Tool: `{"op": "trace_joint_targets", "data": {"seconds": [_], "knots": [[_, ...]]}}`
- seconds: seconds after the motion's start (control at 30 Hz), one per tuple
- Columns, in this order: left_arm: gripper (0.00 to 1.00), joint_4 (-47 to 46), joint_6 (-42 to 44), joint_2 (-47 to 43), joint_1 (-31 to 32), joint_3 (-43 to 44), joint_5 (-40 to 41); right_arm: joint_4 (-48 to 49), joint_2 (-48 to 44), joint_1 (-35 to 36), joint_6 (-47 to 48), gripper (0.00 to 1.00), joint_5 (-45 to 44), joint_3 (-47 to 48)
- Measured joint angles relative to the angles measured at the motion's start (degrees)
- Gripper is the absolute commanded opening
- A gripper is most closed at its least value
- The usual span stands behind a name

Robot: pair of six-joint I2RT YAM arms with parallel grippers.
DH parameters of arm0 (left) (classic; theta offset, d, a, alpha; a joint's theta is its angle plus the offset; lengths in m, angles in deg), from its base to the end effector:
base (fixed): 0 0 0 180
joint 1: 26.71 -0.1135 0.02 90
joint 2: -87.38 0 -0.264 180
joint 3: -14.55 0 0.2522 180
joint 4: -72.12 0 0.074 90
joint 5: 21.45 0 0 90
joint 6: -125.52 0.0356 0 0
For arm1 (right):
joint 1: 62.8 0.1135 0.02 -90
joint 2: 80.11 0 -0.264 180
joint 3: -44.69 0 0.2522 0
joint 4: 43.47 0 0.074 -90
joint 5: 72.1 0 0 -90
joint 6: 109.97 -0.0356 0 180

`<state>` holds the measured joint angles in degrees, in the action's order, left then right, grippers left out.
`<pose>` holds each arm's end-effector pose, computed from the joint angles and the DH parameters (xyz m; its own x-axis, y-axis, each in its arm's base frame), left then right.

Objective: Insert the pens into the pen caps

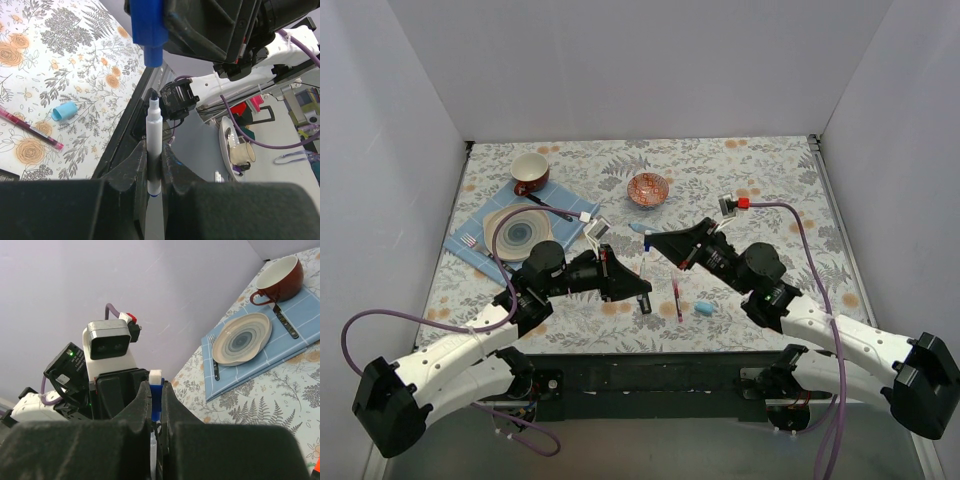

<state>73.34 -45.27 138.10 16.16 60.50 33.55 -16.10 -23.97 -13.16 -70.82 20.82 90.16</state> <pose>0.1377 -0.1556 0.2861 -0.9750 -0.1982 -0.1001 0.0806 0.1041 -0.9913 0.1448 0.1731 0.3175 -0.4972 0.6110 -0.6161 -0.6447 0.2150 0.7335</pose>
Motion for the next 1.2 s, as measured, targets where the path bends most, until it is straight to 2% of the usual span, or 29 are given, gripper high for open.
{"op": "trace_joint_targets", "data": {"seconds": [0.53, 1.2], "knots": [[0.0, 0.1, -0.2, -0.1, 0.0, -0.7, 0.5, 1.0, -0.1, 3.3, 0.2, 0.01, -1.2, -1.1], [0.0, 0.2, -0.2, -0.3, 0.0, -0.8, 0.9, 1.5, 0.3, 3.7, 1.8, 0.01, -2.8, -1.5]]}}
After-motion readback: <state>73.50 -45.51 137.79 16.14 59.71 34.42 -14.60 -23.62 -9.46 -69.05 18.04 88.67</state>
